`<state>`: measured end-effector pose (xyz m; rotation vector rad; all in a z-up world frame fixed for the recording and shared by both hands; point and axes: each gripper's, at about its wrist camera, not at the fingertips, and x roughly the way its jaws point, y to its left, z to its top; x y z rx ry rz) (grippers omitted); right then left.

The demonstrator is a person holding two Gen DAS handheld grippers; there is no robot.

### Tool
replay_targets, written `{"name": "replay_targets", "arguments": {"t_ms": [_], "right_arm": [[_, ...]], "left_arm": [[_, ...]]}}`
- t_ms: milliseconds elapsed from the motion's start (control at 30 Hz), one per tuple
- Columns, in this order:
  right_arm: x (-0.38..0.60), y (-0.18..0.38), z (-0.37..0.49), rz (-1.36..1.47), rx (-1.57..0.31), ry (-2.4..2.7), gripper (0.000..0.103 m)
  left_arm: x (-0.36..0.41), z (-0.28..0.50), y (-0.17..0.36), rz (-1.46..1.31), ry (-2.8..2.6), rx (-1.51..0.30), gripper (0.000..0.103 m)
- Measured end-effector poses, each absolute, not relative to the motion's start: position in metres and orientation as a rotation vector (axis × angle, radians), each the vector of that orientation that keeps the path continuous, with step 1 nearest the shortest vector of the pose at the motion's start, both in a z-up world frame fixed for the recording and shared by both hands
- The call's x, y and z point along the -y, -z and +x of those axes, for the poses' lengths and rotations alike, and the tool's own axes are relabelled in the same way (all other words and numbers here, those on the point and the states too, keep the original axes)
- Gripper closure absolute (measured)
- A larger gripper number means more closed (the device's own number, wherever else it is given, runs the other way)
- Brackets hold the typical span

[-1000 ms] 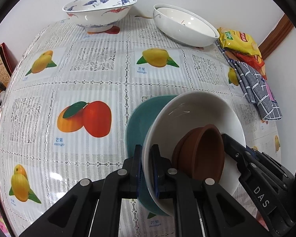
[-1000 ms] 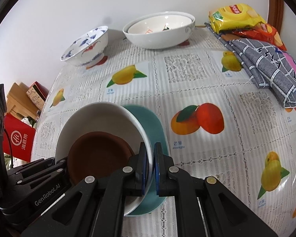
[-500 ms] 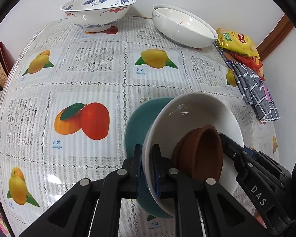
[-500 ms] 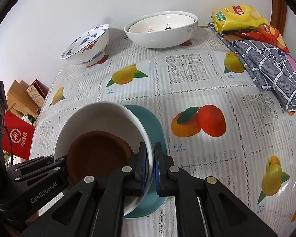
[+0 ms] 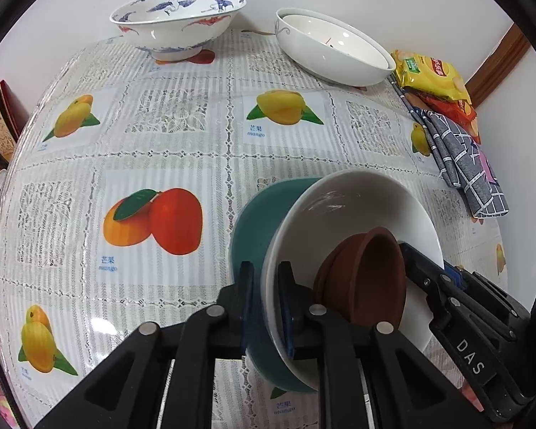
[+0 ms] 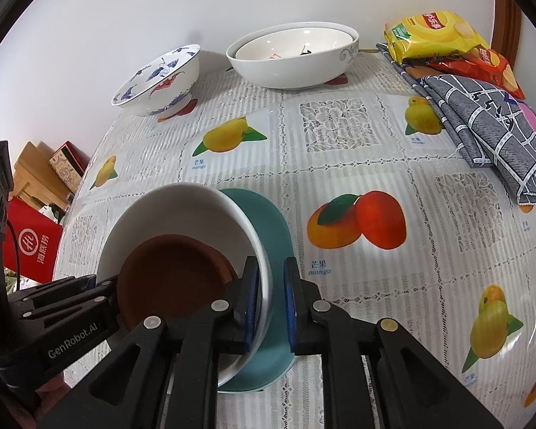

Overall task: Organize plates and bowls
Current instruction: 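Lower the white bowl onto the light-blue plate with both grippers, then open both grippers and release the white bowl on the plates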

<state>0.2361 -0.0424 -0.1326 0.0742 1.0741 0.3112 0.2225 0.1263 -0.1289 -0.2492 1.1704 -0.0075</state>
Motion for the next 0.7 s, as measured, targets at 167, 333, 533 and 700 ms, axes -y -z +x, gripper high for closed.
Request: {"name": "replay_targets", "arguments": {"t_ms": [167, 333, 533, 700], "right_arm": [[0.043, 0.130, 0.234, 0.071, -1.065, -0.310, 0.090], [0.044, 0.124, 0.231, 0.059, -1.048, -0.307, 0.090], [0.048, 0.115, 0.223, 0.056, -1.035, -0.308, 0.087], [0.052, 0.105, 0.209, 0.057, -1.021, -0.313, 0.087]], "left_arm": [[-0.128, 0.221, 0.124, -0.244, 0.007, -1.166, 0.088], [-0.127, 0.216, 0.117, -0.229, -0.005, -1.153, 0.086], [-0.131, 0.207, 0.104, -0.203, -0.054, -1.118, 0.073], [-0.136, 0.192, 0.092, -0.212, -0.067, -1.094, 0.068]]}}
